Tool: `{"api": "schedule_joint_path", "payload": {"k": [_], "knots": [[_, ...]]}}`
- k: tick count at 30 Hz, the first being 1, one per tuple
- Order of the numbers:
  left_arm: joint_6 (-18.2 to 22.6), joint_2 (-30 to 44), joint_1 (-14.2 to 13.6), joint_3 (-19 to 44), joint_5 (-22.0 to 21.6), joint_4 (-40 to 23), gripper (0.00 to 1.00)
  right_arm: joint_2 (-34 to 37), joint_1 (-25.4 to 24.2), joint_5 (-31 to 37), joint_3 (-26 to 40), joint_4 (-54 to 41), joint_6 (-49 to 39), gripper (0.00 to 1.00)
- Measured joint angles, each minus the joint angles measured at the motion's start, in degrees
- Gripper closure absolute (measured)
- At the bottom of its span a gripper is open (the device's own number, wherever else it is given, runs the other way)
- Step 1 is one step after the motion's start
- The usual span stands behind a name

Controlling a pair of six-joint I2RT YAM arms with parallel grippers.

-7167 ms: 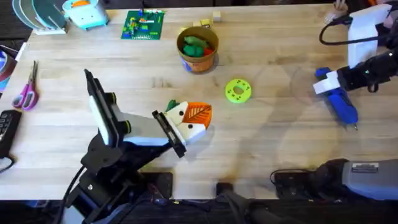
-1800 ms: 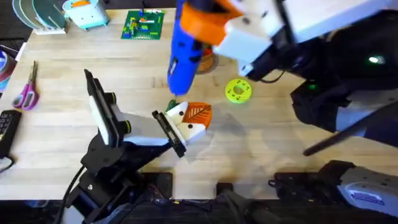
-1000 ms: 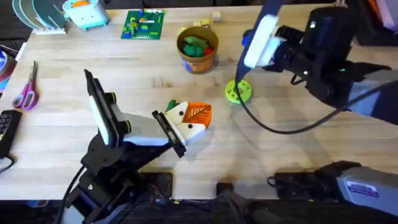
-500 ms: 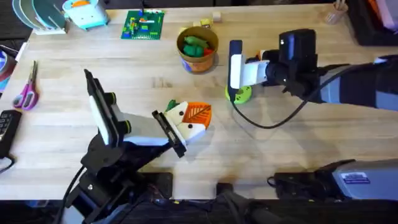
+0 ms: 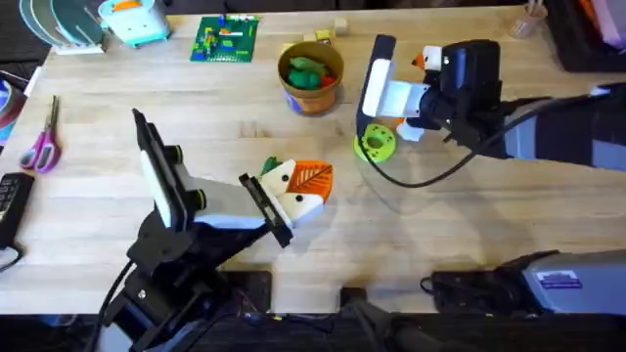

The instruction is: Pick up the gripper from the table and insert it into the empty holder that is missing its gripper. Then pick up a screw, insert it into the mounting hole, and use the screwdriver to tighten it. Finally, clean up the table by picking up the vegetable and placing it into the bucket.

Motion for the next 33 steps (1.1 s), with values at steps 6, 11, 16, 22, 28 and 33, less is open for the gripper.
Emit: {"api": "schedule_joint_path", "payload": {"k": [6,11,16,22,28,33], "knots": [[0.0,0.0,0.0,0.0,0.0,0.0,0.996,-0.49,0.0,-0.06,0.0,-0.86,10.76,0.01],[0.22,-0.01,0.0,0.0,-0.02,0.02,0.663,-4.28,0.0,-0.04,-0.02,-1.07,21.79,0.01],[0.01,-0.01,0.0,0.0,-0.02,0.02,0.021,-10.23,0.0,-0.24,-0.02,-1.05,33.35,0.009],[0.04,-0.01,0.0,0.05,-0.65,-0.15,0.008,-16.29,0.0,-0.51,-0.02,-0.97,44.98,0.007],[0.05,0.16,0.0,7.15,-6.63,-16.18,0.008,-17.9,0.0,-4.33,-0.02,-0.92,49.09,0.009],[0.04,5.74,0.0,20.24,-15.16,-32.74,0.008,-17.9,0.0,-8.24,-0.02,-1.01,50.07,0.009]]}}
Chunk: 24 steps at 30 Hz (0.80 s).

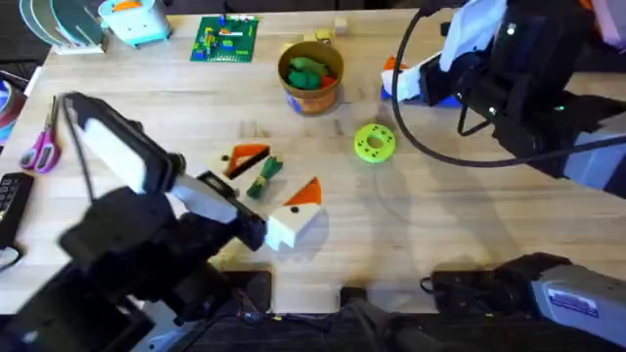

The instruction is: Pick up the gripper from the table and insert it into the empty holder that is missing its gripper. Then pick up a screw, insert it into the mounting hole, and use the screwdriver to tighten it. Finally, clean up the table by picking up the vegetable and placing it into the bucket.

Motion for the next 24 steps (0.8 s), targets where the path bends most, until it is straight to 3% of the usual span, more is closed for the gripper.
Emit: {"api": "schedule_joint_path", "payload": {"k": [4,8,15,19,24], "knots": [[0.03,9.65,0.0,10.21,-5.61,-9.57,0.009,0.0,0.0,-1.52,0.0,0.0,0.42,0.009],[0.04,22.23,0.0,16.18,-9.92,-15.91,0.008,0.0,0.0,-2.05,0.0,0.0,0.56,0.009],[0.04,41.22,0.0,17.39,-12.91,-15.4,0.008,0.0,0.0,-2.54,0.0,-0.02,0.59,0.008],[-0.1,47.13,0.04,17.39,-14.71,-15.46,0.009,0.0,0.0,-2.56,0.0,-0.02,0.59,0.009],[-2.49,53.45,3.78,17.39,-14.35,-11.81,0.01,0.0,0.0,-2.57,0.0,-0.04,0.59,0.009]]}}
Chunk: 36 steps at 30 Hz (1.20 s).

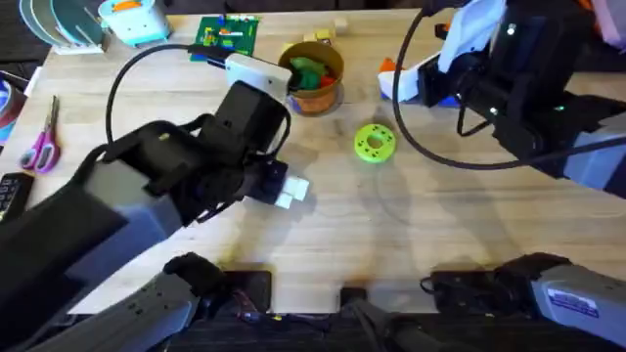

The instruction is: Pick up the gripper from the table and insert it into the empty holder that is missing its gripper. Then pick up a screw, insert it into the mounting hole, and use the screwdriver to tighten it. Finally, clean up the table by picking up the vegetable and placing it into the bucket.

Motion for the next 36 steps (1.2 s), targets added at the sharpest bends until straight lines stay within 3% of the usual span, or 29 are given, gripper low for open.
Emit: {"api": "schedule_joint_path", "payload": {"k": [9,11,19,26,36], "knots": [[-0.55,7.07,10.78,0.0,2.89,1.47,0.008,0.0,0.0,0.0,0.0,0.0,0.0,0.01],[0.6,7.26,11.98,0.02,4.27,1.7,0.008,0.0,0.0,-0.01,0.0,0.0,0.0,0.009],[3.58,7.23,12.26,0.02,7.8,2.53,0.008,0.0,0.0,-0.01,0.0,-0.02,0.0,0.009],[2.89,7.96,12.26,0.52,9.05,3.77,0.008,0.0,0.0,-0.01,0.0,-0.02,0.0,0.009],[0.33,19.22,12.26,5.38,7.7,-1.18,0.008,0.0,0.0,-0.01,0.0,-0.02,0.0,0.009]]}}
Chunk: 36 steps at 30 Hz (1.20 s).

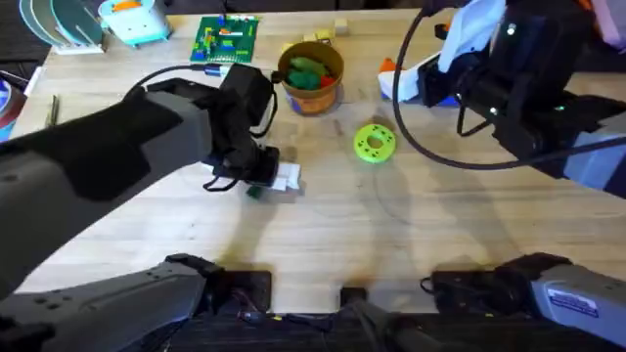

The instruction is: Pick up the gripper from the table and insert it into the empty holder that is missing its gripper. Then pick up a screw, insert it into the mounting hole, and use the screwdriver to tighten it. Finally, clean up the table by picking up the vegetable and placing it into the bucket.

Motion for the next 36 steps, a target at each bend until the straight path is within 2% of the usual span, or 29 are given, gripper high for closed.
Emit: {"api": "schedule_joint_path", "payload": {"k": [4,5,6,9,12,13,17,22,25,29,32,36], "knots": [[-0.4,1.17,0.0,0.6,-0.28,-0.39,0.008,0.0,0.0,0.0,0.0,0.0,0.0,0.01],[-0.46,1.19,0.0,0.67,-0.35,-0.3,0.023,0.0,0.0,0.0,0.0,0.0,0.0,0.01],[-0.6,1.19,0.0,0.67,-0.44,-0.33,0.083,0.0,0.0,0.0,0.0,0.0,0.0,0.009],[-0.72,1.21,0.0,0.67,-0.51,-0.38,0.336,0.0,0.0,0.0,0.0,0.0,0.0,0.007],[-0.76,1.21,0.0,0.74,-0.53,0.2,0.662,0.0,0.0,0.0,0.0,0.0,0.0,0.008],[-0.73,1.31,0.0,1.26,-0.75,1.3,0.978,0.0,0.0,0.0,0.0,-0.29,0.0,0.008],[-0.81,1.36,0.0,2.21,-0.72,2.58,0.982,0.0,0.0,0.0,0.0,-2.23,0.0,0.007],[-0.84,1.36,0.0,5.18,-0.69,-1.72,0.982,0.0,0.0,-0.02,0.0,-3.26,0.01,0.01],[-0.84,1.34,0.0,9.42,-0.7,-3.64,0.982,0.0,0.0,-0.02,0.0,-3.26,0.0,0.009],[-0.86,1.34,0.0,17.03,-0.8,-2.76,0.983,0.0,0.0,-0.12,0.0,-3.24,0.0,0.009],[-1.79,1.07,0.0,21.79,-1.14,2.7,0.983,0.0,0.0,-0.17,0.0,-3.26,0.0,0.009],[-10.05,0.46,-0.02,23.66,-0.43,15.23,0.983,0.0,0.0,-0.17,0.0,-3.24,0.02,0.009]]}}
